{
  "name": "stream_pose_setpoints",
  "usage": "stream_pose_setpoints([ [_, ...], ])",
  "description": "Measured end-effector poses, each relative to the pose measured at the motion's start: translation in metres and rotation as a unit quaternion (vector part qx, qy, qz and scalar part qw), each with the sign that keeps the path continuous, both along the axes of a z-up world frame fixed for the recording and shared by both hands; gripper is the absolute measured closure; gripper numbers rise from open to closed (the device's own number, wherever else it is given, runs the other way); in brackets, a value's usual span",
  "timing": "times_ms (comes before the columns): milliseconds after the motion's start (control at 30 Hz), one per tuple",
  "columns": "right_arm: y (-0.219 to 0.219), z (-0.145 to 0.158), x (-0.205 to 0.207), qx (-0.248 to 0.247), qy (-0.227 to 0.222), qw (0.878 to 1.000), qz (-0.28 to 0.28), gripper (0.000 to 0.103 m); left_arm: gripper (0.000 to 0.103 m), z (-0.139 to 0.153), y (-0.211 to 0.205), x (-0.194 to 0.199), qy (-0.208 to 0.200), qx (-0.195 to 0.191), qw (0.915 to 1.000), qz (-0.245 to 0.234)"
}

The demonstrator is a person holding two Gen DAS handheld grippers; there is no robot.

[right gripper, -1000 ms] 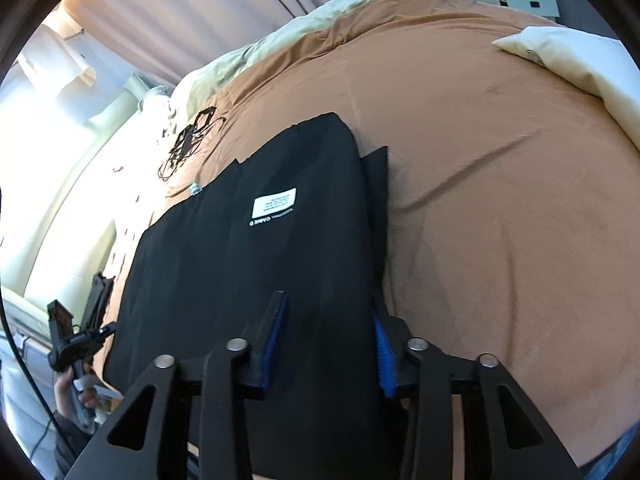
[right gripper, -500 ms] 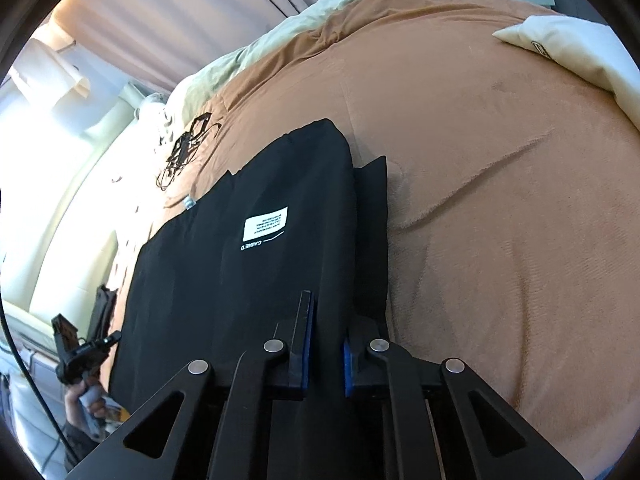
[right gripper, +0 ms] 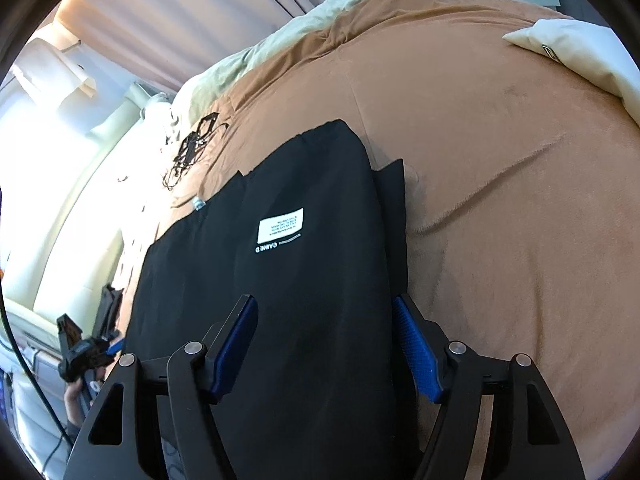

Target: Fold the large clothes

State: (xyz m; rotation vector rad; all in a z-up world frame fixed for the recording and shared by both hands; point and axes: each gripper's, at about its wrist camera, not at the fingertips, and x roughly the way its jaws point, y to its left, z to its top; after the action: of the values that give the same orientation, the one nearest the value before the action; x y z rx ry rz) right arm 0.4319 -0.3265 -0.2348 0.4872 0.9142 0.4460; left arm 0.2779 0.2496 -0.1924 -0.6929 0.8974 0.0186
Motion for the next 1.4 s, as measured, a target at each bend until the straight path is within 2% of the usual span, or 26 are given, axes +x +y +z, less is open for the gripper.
stream_pose_setpoints([
  [167, 0.001, -0.001, -0.003, -0.011, 0.0, 1.0, 0.006, 0.033, 0.004, 0.006, -0.003, 0.004, -0.001, 0.021, 0.9998, 0.008],
  [233, 0.0, -0.001, -0.003, -0.013, -0.001, 1.0, 0.003, 0.033, 0.021, 0.008, -0.004, 0.004, -0.007, 0.022, 0.9997, 0.01],
  [267, -0.001, -0.001, -0.003, -0.012, -0.001, 1.0, 0.002, 0.033, 0.037, 0.007, -0.004, 0.005, -0.006, 0.019, 0.9998, 0.009],
  [300, -0.001, -0.002, -0.003, -0.01, -0.001, 1.0, 0.0, 0.033, 0.048, 0.005, -0.004, 0.008, 0.001, 0.013, 0.9999, 0.007],
  [367, -0.003, -0.002, -0.002, -0.005, 0.001, 1.0, -0.003, 0.033, 0.054, -0.004, -0.004, 0.016, 0.016, 0.001, 0.9999, 0.0],
  [433, -0.005, -0.003, -0.001, 0.003, 0.005, 1.0, -0.008, 0.034, 0.067, -0.012, -0.004, 0.022, 0.027, 0.004, 0.9996, -0.002],
  [467, -0.005, -0.003, 0.0, 0.006, 0.004, 1.0, -0.01, 0.035, 0.079, -0.014, -0.005, 0.023, 0.027, -0.001, 0.9996, -0.005],
  [567, -0.004, -0.002, 0.001, 0.003, 0.001, 1.0, -0.006, 0.058, 0.092, -0.009, -0.011, 0.02, 0.013, 0.021, 0.9997, -0.007],
  [633, -0.003, -0.003, 0.004, -0.01, 0.005, 1.0, -0.009, 0.08, 0.095, -0.006, -0.011, 0.016, 0.01, 0.031, 0.9994, -0.008],
  [733, -0.007, -0.004, 0.013, 0.002, 0.014, 1.0, -0.007, 0.09, 0.097, 0.0, -0.011, 0.009, -0.001, 0.035, 0.9994, 0.004],
  [833, -0.005, 0.0, 0.018, -0.004, 0.01, 1.0, 0.0, 0.092, 0.097, 0.005, -0.012, 0.004, -0.009, 0.04, 0.9991, 0.01],
  [1067, -0.002, 0.003, 0.022, -0.017, 0.014, 1.0, -0.01, 0.092, 0.097, -0.003, -0.007, 0.004, -0.011, 0.011, 0.9997, 0.02],
  [1100, -0.001, 0.005, 0.02, -0.024, 0.014, 0.999, -0.015, 0.086, 0.097, -0.003, -0.007, 0.004, -0.013, 0.006, 0.9997, 0.019],
  [1167, -0.002, 0.013, 0.015, -0.038, 0.006, 0.999, -0.026, 0.068, 0.097, -0.002, -0.006, -0.001, -0.013, -0.007, 0.9998, 0.014],
  [1200, -0.005, 0.02, 0.009, -0.039, -0.004, 0.999, -0.032, 0.05, 0.097, -0.002, -0.005, -0.004, -0.01, -0.017, 0.9998, 0.009],
  [1233, -0.007, 0.026, 0.004, -0.044, -0.015, 0.998, -0.038, 0.038, 0.096, -0.001, -0.005, -0.007, -0.008, -0.02, 0.9998, 0.007],
  [1333, -0.004, 0.052, -0.014, -0.07, -0.058, 0.995, -0.045, 0.037, 0.093, 0.004, -0.006, -0.024, -0.011, -0.004, 0.9998, 0.013],
  [1400, 0.004, 0.066, -0.024, -0.081, -0.078, 0.993, -0.04, 0.037, 0.093, 0.004, -0.007, -0.033, -0.014, -0.008, 0.9997, 0.016],
])
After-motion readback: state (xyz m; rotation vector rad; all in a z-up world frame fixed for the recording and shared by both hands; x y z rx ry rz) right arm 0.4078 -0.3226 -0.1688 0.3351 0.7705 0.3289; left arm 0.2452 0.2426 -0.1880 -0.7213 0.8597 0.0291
